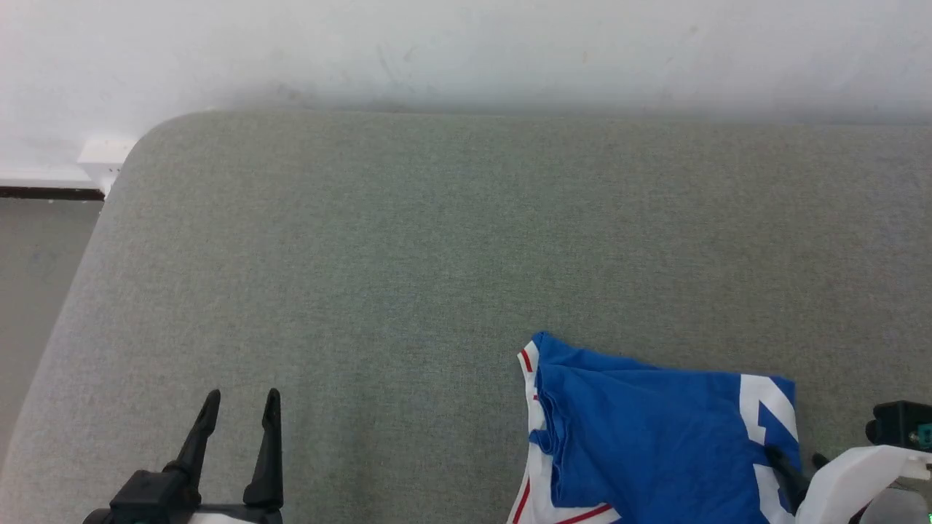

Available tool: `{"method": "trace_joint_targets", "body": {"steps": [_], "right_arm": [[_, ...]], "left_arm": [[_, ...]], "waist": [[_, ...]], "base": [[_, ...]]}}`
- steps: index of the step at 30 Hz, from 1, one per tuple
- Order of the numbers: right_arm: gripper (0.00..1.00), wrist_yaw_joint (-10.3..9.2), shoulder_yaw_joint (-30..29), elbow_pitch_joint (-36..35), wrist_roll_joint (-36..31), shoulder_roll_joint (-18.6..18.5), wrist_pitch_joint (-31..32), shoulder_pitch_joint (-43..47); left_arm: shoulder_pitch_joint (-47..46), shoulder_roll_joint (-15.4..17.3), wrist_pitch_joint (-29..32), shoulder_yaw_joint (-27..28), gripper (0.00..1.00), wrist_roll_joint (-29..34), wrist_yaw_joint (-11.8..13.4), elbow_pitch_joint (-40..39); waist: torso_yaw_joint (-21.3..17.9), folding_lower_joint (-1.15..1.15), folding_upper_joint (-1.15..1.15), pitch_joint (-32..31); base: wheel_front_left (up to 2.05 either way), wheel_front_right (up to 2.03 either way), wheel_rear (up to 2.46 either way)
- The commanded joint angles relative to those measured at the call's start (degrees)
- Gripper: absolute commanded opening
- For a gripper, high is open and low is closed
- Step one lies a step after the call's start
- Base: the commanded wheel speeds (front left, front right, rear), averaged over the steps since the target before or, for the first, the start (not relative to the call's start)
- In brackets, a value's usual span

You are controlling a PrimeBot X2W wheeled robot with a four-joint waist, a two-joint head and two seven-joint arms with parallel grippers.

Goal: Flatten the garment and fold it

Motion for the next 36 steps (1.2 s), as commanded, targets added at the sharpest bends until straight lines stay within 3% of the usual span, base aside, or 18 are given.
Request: {"method": "trace_joint_targets", "body": {"steps": [1,4,5,6,7,8,15,22,36], "right_arm": [[1.0,-0.03,-0.2,2.3,0.1,0.2,0.0,-1.4],[1.0,-0.03,0.0,4.9,-0.1,0.2,1.0,-2.1],[0.93,-0.03,0.3,6.1,0.2,0.2,2.1,-2.3],[0.44,-0.03,0.7,7.1,0.8,0.2,3.5,-2.4],[0.33,-0.03,1.1,7.8,1.7,0.2,4.9,-2.4],[0.0,-0.03,1.5,8.0,2.2,0.2,6.0,-2.5],[0.0,-0.03,1.5,4.4,-0.1,0.2,6.6,-3.9],[0.0,-0.03,6.9,-0.6,-3.4,-1.8,3.1,-7.6],[0.0,-0.03,17.7,2.3,-5.9,-12.2,2.2,-22.7]], "left_arm": [[-0.8,0.3,0.2,-0.2,1.0,0.6,0.1,-0.2],[-1.3,0.4,0.3,-0.4,1.0,0.6,0.0,-0.2],[-1.6,0.4,0.4,-0.6,1.0,0.6,-0.1,-0.2],[-1.8,0.3,0.5,-0.8,1.0,0.6,-0.1,-0.1],[-2.1,0.3,0.5,-0.9,1.0,0.6,-0.2,-0.1],[-2.3,0.3,0.6,-1.0,1.0,0.5,-0.2,-0.1],[-3.4,0.1,0.1,-1.4,1.0,0.4,-0.4,0.3],[-3.9,-0.3,-0.7,-1.7,1.0,0.9,-0.2,-0.1],[-4.8,1.4,-0.4,-1.0,1.0,1.5,0.4,-2.1]], "waist": [[0.8,0.0,0.0,0.7],[1.1,0.0,0.0,1.1],[1.3,0.0,0.0,1.2],[1.4,0.0,0.0,1.3],[1.5,0.0,0.0,1.4],[1.5,0.0,0.0,1.5],[0.2,0.0,0.0,1.6],[-3.0,0.0,0.0,1.6],[-11.9,0.0,0.0,3.0]], "base": [[0.0,0.0,0.0],[0.0,0.0,0.0],[0.0,0.0,0.0],[0.0,0.0,0.0],[0.0,0.0,0.0],[0.0,0.0,0.0],[0.0,0.0,0.0],[0.0,0.0,0.0],[0.0,0.0,0.0]]}}
